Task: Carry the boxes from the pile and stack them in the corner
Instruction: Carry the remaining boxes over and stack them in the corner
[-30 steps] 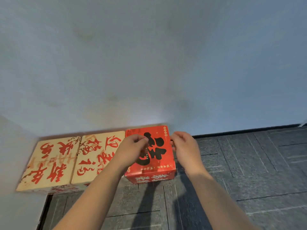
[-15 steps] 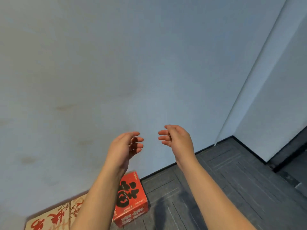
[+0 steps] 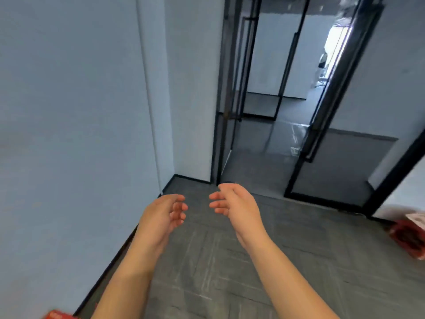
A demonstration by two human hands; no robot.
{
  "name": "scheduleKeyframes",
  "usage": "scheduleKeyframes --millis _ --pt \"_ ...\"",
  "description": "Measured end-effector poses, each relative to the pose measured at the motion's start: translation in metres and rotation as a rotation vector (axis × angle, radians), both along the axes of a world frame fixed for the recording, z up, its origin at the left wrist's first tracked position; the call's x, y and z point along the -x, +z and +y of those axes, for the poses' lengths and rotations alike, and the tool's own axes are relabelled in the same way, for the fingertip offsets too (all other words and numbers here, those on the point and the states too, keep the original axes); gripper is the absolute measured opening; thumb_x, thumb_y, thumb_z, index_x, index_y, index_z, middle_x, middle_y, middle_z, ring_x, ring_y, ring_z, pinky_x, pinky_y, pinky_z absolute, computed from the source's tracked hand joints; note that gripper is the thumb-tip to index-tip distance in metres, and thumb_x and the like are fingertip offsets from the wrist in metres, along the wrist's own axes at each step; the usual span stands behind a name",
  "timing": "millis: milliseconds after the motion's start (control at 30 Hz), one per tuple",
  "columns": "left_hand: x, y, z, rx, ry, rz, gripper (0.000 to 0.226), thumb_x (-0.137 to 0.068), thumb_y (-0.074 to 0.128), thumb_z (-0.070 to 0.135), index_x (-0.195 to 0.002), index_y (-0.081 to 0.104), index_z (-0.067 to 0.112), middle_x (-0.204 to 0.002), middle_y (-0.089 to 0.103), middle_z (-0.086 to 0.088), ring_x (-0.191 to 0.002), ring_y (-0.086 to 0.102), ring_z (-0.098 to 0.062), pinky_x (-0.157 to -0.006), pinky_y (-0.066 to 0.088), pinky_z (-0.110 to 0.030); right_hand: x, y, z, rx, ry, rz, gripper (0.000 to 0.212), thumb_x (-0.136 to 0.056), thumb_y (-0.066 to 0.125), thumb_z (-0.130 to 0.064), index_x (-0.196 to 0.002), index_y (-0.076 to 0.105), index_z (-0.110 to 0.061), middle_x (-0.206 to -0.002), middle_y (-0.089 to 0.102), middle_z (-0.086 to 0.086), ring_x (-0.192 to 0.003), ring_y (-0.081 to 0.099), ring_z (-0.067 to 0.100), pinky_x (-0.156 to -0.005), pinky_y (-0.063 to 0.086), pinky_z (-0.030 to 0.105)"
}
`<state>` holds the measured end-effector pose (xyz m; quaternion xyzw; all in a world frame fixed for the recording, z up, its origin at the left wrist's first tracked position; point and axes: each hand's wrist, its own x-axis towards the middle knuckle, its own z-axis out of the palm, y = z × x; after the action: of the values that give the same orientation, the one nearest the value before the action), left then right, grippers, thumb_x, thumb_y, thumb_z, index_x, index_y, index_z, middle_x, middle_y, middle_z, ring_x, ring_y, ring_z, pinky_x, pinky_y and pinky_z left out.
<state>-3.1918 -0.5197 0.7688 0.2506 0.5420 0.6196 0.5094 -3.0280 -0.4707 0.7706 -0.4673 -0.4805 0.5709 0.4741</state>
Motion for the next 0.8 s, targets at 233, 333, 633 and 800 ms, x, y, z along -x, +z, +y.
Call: scheduleKeyframes --millis 233,333,633,800 --pt "-0.251 0.014 0.05 0.001 -0.381 0.091 0.013 -0.098 0.054 0.01 -0.093 0.066 0.007 -0.063 0.065 -0.003 -0.047 0.054 -0.01 -0.044 0.044 -0.017 -0.261 -0.008 -0.023 -0.003 -0.38 0.109 0.014 -0.105 0.057 -0.019 -0.097 0.067 -0.012 -0.093 0.078 0.012 -0.073 0.069 0.02 -0.066 0.052 0.03" --pt "-0.38 0.017 0.058 -0.026 -0.516 0.107 0.013 -0.098 0.054 0.011 -0.097 0.066 0.006 -0.067 0.065 -0.004 -0.05 0.054 -0.012 -0.044 0.044 -0.017 -0.386 -0.013 -0.039 -0.006 -0.537 0.123 0.014 -0.104 0.058 -0.019 -0.098 0.068 -0.012 -0.093 0.079 0.01 -0.074 0.071 0.019 -0.069 0.054 0.032" --pt "-0.735 0.032 0.031 -0.043 -0.875 0.1 0.021 -0.103 0.049 0.012 -0.102 0.068 0.002 -0.076 0.066 -0.008 -0.059 0.057 -0.016 -0.056 0.047 -0.025 -0.728 -0.003 -0.112 -0.023 -0.928 0.168 0.011 -0.105 0.057 -0.017 -0.105 0.067 -0.012 -0.093 0.076 0.009 -0.07 0.069 0.015 -0.062 0.053 0.026" --pt "-0.876 0.039 0.027 -0.058 -1.004 0.103 0.021 -0.103 0.051 0.014 -0.103 0.068 0.001 -0.075 0.068 -0.008 -0.062 0.059 -0.018 -0.062 0.047 -0.03 -0.848 0.001 -0.137 -0.066 -1.076 0.183 0.015 -0.105 0.059 -0.022 -0.111 0.067 -0.011 -0.09 0.078 0.006 -0.076 0.072 0.017 -0.064 0.054 0.026"
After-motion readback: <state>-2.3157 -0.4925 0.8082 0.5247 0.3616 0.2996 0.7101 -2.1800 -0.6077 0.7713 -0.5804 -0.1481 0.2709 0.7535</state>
